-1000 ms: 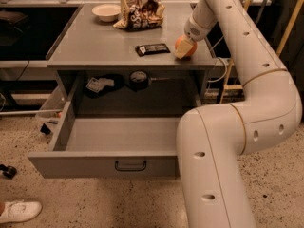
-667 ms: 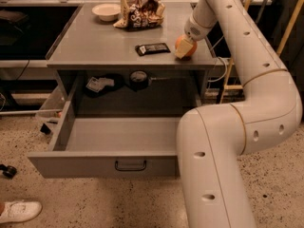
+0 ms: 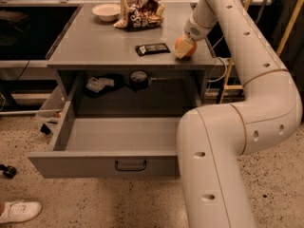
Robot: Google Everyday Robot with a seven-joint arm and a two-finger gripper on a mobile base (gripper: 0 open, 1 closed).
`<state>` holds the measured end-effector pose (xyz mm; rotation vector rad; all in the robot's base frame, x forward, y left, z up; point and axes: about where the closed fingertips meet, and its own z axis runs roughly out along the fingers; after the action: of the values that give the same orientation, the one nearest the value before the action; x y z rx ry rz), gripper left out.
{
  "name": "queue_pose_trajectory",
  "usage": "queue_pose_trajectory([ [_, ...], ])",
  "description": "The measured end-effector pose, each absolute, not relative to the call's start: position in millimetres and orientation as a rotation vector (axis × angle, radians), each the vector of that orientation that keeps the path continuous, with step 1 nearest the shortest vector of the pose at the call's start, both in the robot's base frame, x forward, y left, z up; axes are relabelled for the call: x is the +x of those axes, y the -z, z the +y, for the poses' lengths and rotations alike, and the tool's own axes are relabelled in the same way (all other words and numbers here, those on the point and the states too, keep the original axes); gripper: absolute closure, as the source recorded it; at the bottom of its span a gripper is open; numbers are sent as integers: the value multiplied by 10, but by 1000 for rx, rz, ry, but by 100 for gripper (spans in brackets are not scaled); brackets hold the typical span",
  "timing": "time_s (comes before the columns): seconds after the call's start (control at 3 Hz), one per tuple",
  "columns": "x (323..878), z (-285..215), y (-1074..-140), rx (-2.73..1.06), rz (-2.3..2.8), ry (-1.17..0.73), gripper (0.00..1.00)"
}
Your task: Pick orange from top drawer and place on counter
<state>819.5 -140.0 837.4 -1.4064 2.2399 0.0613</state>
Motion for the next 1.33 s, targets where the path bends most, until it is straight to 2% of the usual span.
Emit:
queue_pose_trajectory([
  [0.33,8195,-1400,-8373,-1406,2240,-61,12],
  [0.67,8195,-1399,-8373,-1406,2240,-61,0],
  [1.33,8170,-1475,-8651,-1358,2248,-3,0],
])
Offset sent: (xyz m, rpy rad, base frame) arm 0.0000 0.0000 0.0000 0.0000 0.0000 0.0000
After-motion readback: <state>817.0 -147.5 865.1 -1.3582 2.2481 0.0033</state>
